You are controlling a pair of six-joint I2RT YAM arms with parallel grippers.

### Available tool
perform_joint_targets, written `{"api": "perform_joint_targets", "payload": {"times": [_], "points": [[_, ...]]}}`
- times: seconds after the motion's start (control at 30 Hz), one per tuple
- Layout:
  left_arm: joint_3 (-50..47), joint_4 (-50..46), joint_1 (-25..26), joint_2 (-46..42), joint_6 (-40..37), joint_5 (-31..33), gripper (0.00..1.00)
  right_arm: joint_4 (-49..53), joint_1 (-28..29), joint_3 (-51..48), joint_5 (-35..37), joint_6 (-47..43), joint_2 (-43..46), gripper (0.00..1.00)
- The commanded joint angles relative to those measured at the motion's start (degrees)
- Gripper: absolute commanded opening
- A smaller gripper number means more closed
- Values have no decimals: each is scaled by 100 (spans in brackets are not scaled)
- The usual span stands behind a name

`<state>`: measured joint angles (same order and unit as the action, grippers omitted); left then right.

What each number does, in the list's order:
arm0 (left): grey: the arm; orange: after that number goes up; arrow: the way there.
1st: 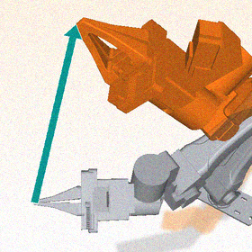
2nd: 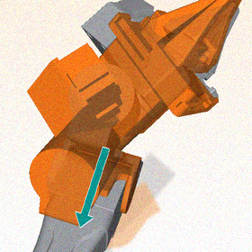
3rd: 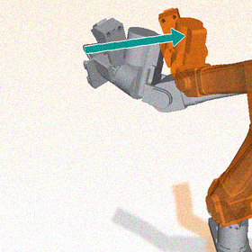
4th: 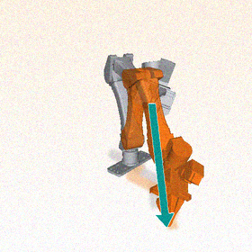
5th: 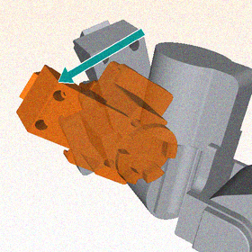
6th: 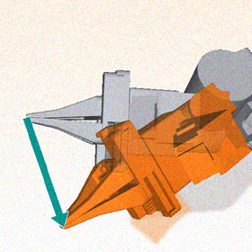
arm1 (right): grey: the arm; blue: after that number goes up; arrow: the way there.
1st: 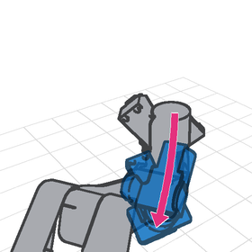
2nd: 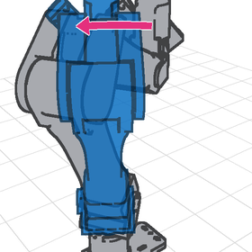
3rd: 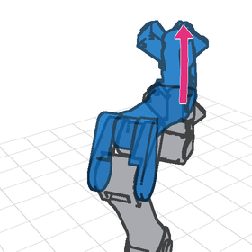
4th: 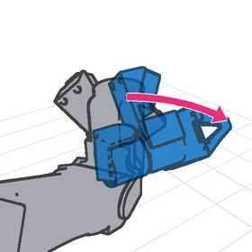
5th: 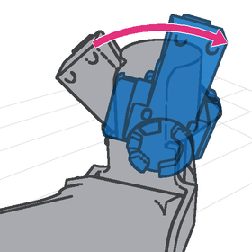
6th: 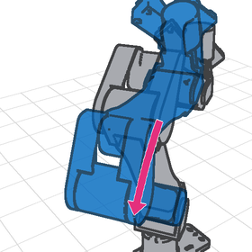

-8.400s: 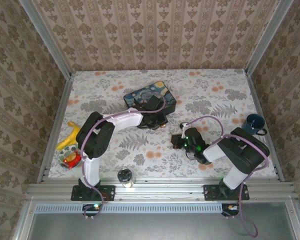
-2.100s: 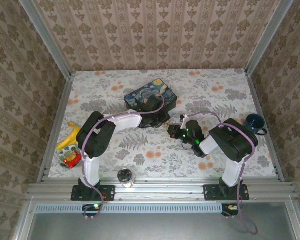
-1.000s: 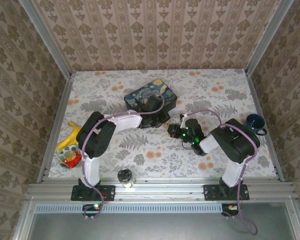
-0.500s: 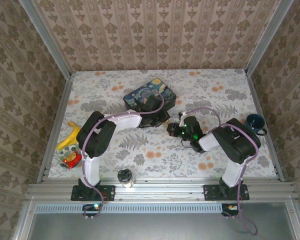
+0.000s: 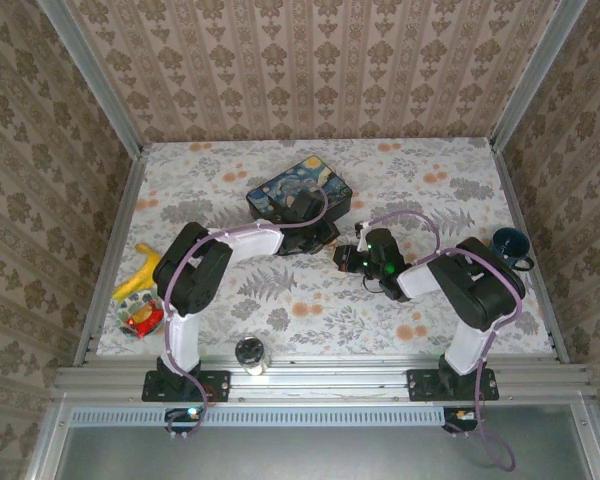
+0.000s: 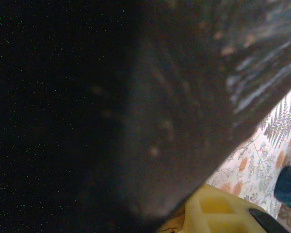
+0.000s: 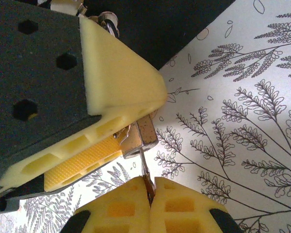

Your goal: Unlock a padlock with a key

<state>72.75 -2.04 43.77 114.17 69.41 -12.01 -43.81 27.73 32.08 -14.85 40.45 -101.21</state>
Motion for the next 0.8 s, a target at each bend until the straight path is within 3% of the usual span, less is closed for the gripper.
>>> {"api": "perform_joint_targets", "payload": {"times": [0.0,0.33,0.77], "points": [[-145,-393,203,431,593,-1102,6,-17,93,326,-272,-261,198,0],[-187,-358,203,404,600,-1084,5,127,86,317,-272,-312,233,5],[-334,-229,116,337,733,-996,6,230,84,21,-216,-300,464,30]]}}
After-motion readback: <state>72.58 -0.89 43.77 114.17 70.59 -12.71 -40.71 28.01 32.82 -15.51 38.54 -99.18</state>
